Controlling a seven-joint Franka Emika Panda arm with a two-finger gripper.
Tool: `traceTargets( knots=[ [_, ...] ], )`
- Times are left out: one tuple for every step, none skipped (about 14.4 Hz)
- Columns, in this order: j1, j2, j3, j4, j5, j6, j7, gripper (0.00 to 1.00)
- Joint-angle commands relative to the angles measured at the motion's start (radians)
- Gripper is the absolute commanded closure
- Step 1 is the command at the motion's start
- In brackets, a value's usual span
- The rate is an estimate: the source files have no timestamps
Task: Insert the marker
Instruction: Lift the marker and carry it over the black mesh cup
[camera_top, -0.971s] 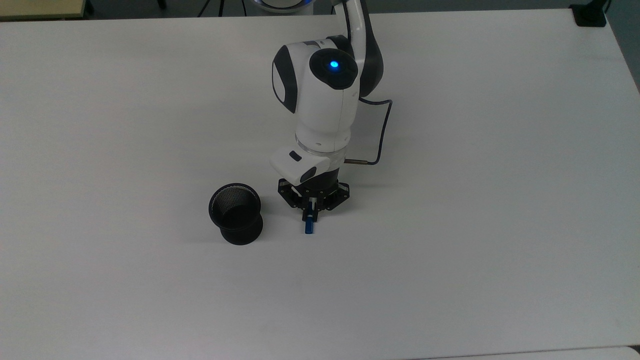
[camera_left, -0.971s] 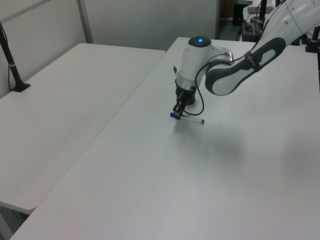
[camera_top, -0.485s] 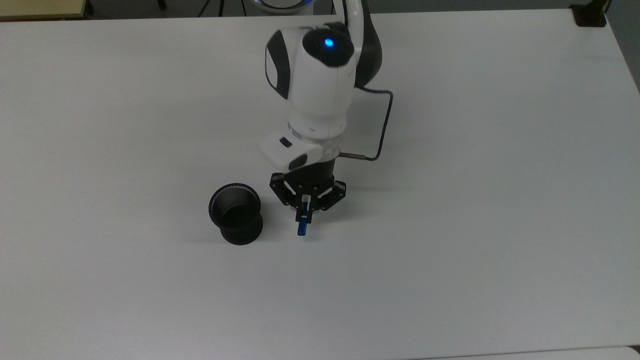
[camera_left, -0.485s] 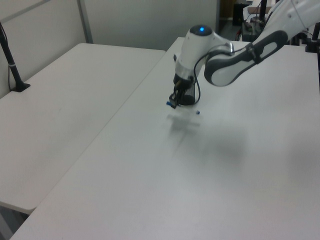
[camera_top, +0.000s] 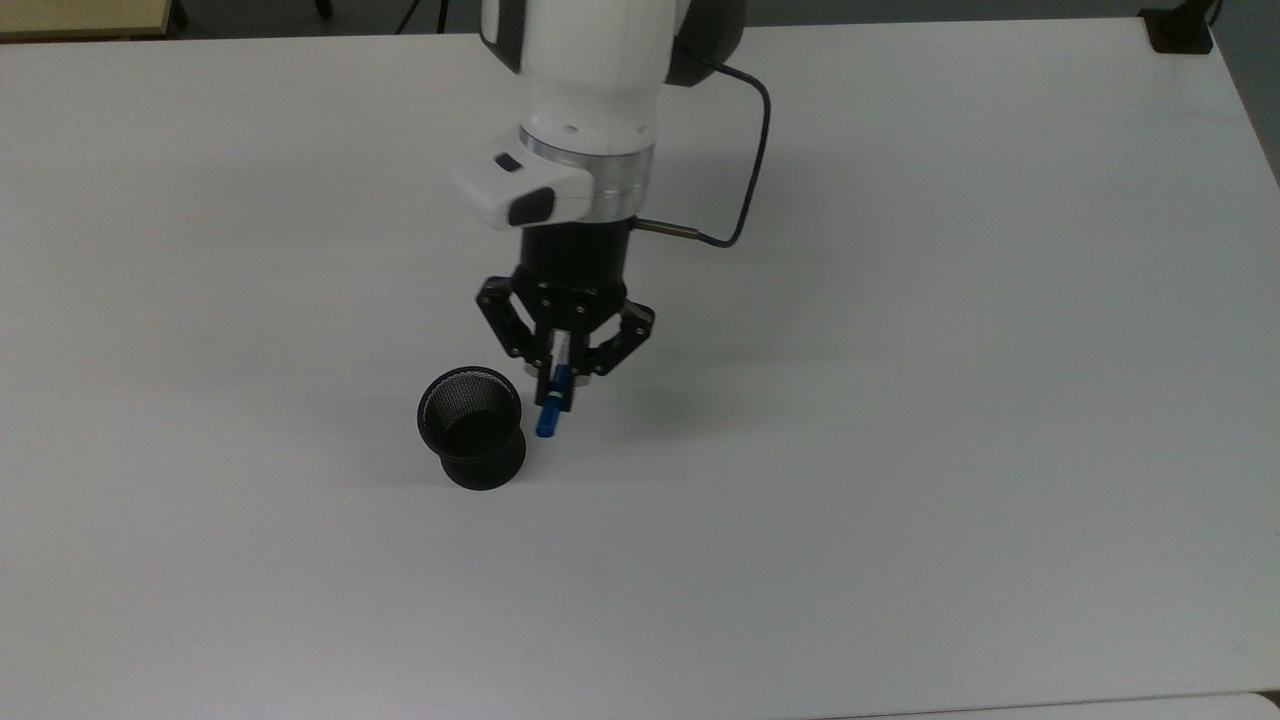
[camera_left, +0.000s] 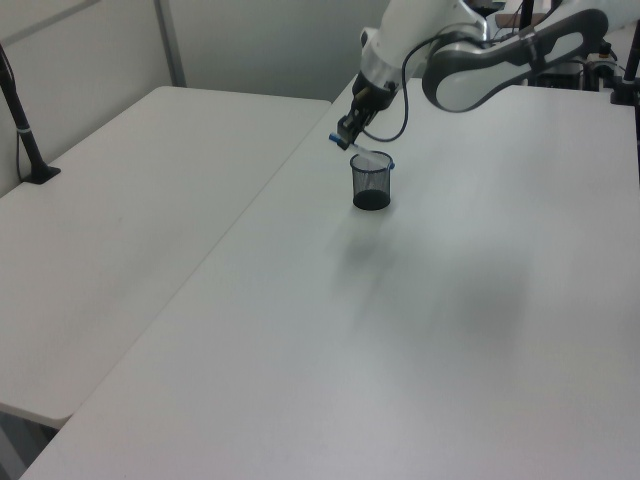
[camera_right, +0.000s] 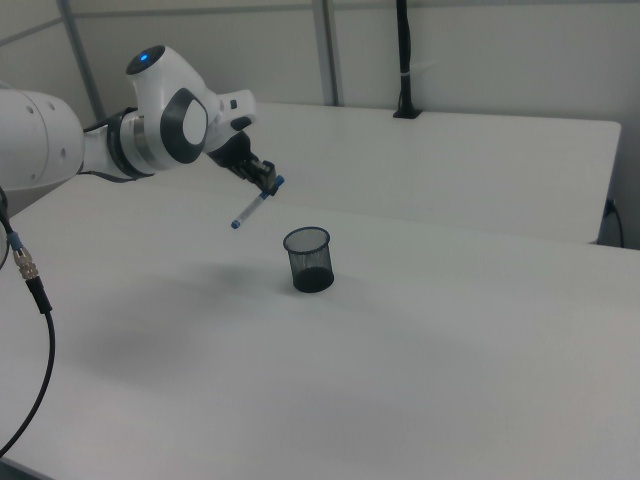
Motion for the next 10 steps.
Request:
traceTargets(
  knots=[
    [-0.004, -0.022, -0.042, -0.038, -0.069, 0.017, 0.101, 0.89],
    [-0.020, -0.019, -0.043, -0.042, -0.092, 0.054, 0.129, 0.89],
    [-0.038, -0.016, -0.043, -0.056, -0.103, 0.106, 0.152, 0.89],
    [-0.060, -0.013, -0.042, -0.065, -0.103, 0.153, 0.157, 0.90],
    [-0.075, -0.011, -0.042, -0.067, -0.104, 0.193, 0.157, 0.89],
    [-0.092, -0.010, -0.042, -0.068, -0.104, 0.224, 0.154, 0.89],
    [-0.109, -0.007, -0.042, -0.073, -0.104, 0.258, 0.149, 0.89],
    [-0.118, 0.012, -0.042, -0.073, -0.106, 0.302, 0.148, 0.89],
    [-0.120, 0.027, -0.043, -0.073, -0.107, 0.345, 0.148, 0.89],
    [-0.123, 0.039, -0.045, -0.076, -0.116, 0.373, 0.148, 0.89]
  ],
)
